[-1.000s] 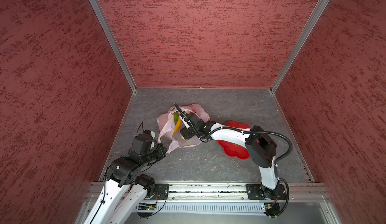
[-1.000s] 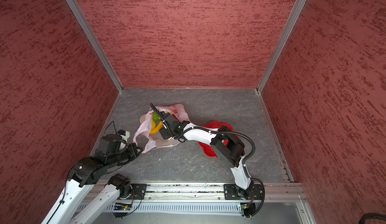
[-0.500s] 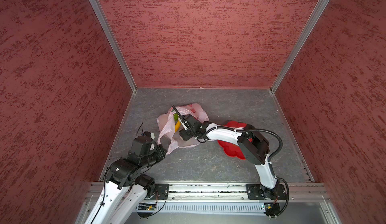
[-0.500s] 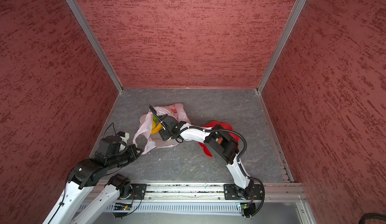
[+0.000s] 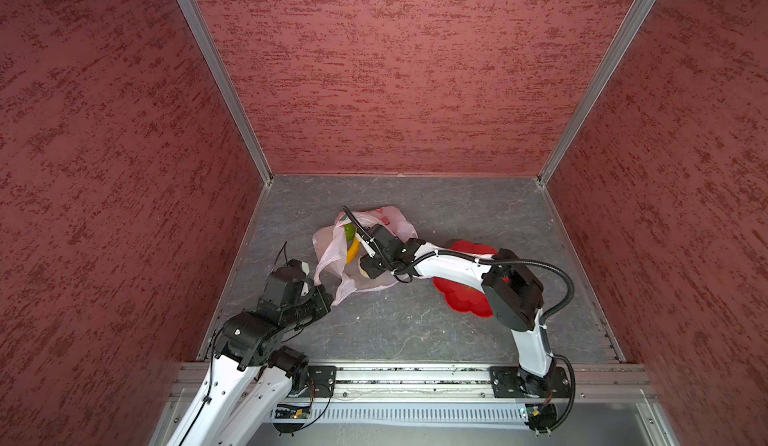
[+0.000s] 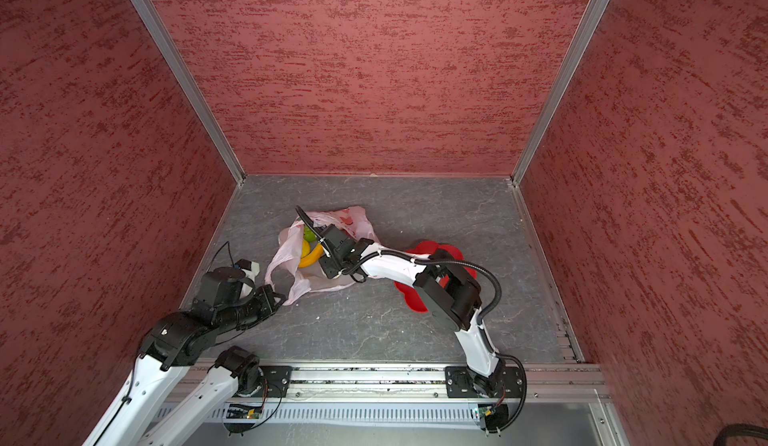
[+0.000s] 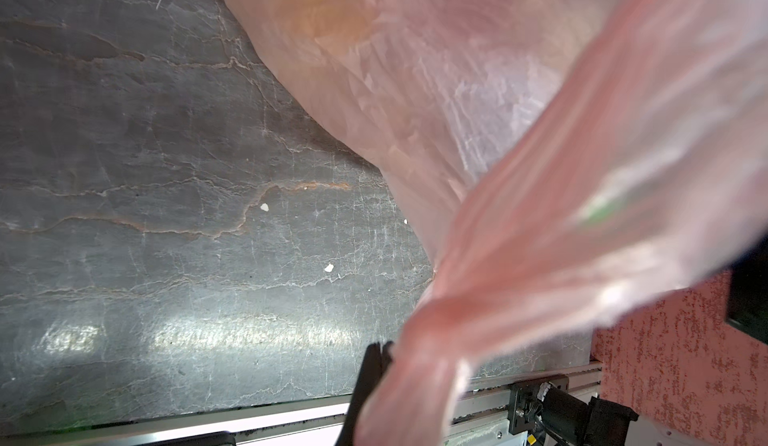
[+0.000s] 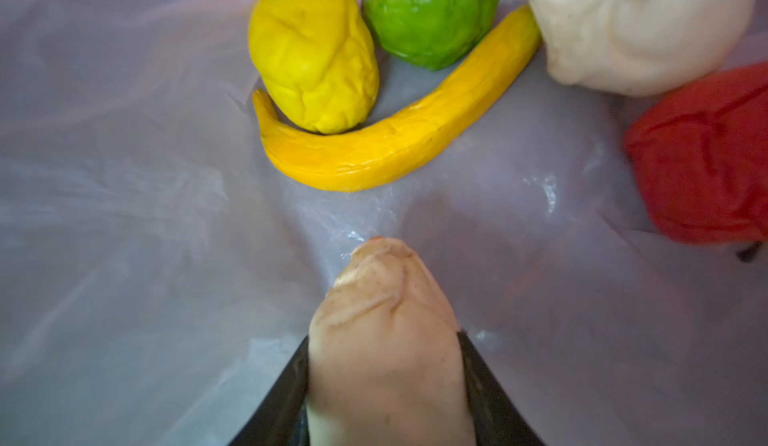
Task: Take the fake fruits out of the plastic bag
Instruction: 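Lift the cream bun up out of the bag with the right gripper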
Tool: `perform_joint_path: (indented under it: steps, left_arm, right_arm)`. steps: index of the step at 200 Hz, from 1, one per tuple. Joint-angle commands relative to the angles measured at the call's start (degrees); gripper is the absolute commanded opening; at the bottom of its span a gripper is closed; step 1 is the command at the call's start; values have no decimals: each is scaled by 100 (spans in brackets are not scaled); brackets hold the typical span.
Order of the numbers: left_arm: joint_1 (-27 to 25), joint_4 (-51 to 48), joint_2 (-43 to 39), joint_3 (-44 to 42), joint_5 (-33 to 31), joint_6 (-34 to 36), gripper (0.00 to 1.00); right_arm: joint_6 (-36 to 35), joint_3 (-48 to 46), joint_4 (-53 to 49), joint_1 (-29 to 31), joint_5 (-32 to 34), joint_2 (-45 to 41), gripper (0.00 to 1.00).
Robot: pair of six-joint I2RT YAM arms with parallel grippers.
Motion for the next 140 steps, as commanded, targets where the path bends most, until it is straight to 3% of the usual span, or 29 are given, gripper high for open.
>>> perform_joint_path:
  steps: [1,54,140]
  left_arm:
    - [-10,426,266,221,-32,146,2]
    - [86,920,1024,613,-136,519,2]
    - [436,1226,1439,787,149,798,2]
  right_arm:
    - [-194,87,-204,2,-131,-756,26]
    - [-172,38,-568,1,-309,-1632,24]
    - [-103,57,-678,-232,458,-3154,19]
